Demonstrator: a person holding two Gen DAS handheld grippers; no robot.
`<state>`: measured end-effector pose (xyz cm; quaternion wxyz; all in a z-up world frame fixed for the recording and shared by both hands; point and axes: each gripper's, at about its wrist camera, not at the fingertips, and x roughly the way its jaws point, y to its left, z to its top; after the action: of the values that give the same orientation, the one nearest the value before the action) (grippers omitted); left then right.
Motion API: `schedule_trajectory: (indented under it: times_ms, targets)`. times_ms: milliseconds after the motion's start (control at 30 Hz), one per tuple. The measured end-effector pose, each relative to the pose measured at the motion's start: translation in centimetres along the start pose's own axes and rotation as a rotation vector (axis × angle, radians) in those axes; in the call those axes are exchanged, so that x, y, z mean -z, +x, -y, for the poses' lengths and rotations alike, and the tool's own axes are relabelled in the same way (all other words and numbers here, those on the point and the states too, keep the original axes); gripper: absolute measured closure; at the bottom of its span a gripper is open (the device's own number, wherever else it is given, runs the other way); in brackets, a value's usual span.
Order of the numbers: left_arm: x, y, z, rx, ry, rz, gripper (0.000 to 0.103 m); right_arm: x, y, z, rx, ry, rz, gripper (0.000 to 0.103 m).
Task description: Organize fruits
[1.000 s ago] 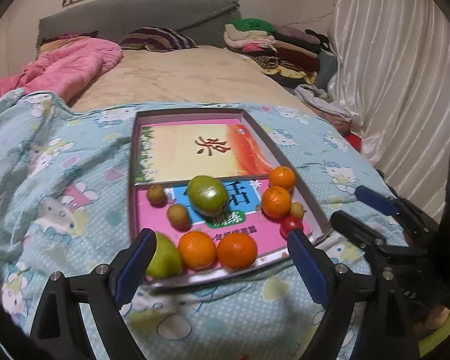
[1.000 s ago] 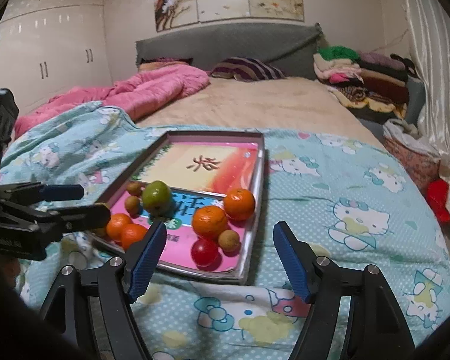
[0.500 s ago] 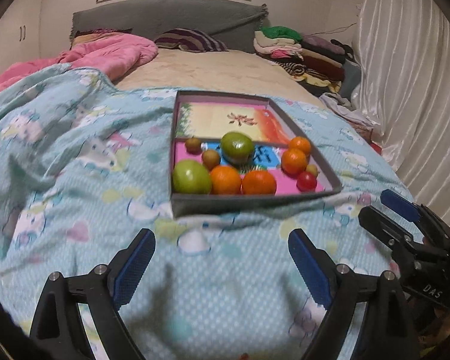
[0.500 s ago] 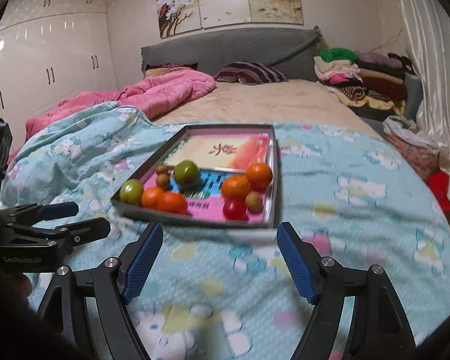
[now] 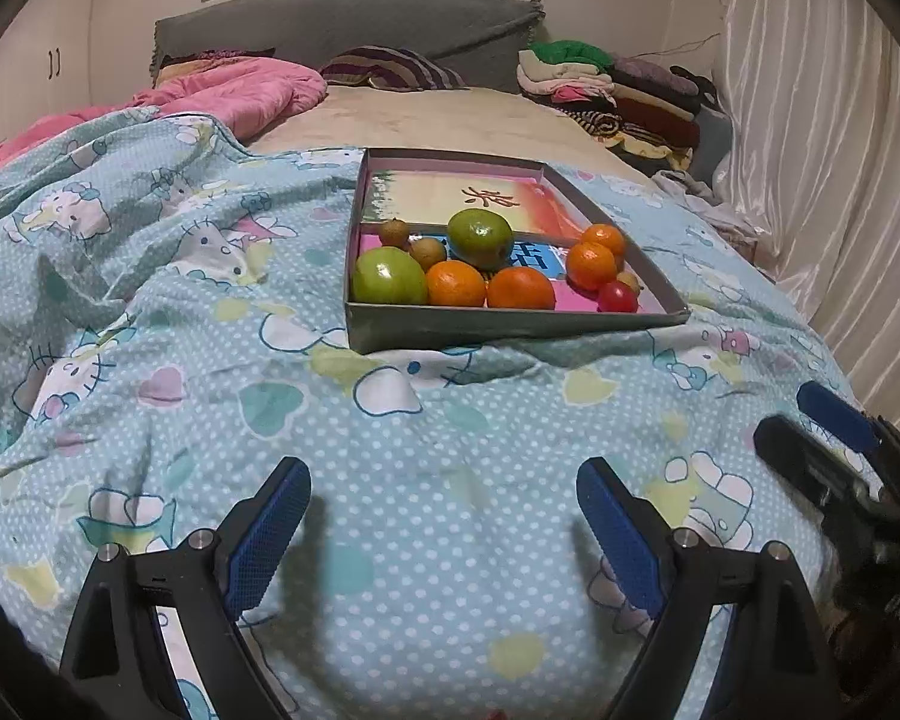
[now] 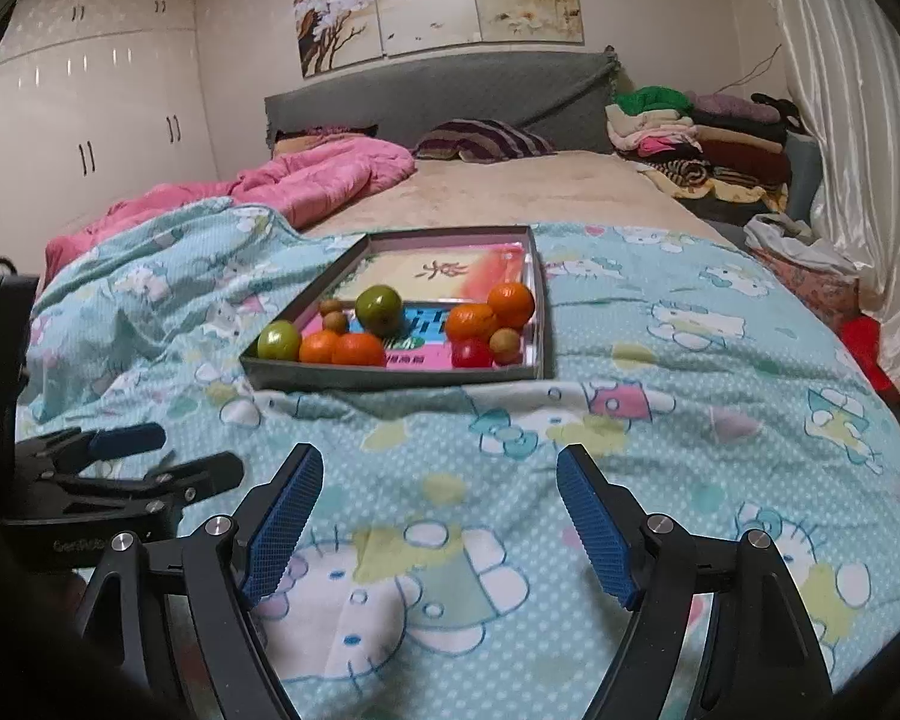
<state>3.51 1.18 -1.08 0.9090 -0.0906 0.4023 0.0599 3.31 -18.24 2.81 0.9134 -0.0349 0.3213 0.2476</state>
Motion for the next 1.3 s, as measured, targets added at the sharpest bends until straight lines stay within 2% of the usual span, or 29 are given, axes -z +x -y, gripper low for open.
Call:
schedule_trajectory:
  times_ms: [1300]
  targets:
    - [0.4, 0.8, -0.5, -0.007, -0.022, -0.016, 0.013, 0.4, 1.7, -0.5, 0.0, -0.039, -0.024, 0.021]
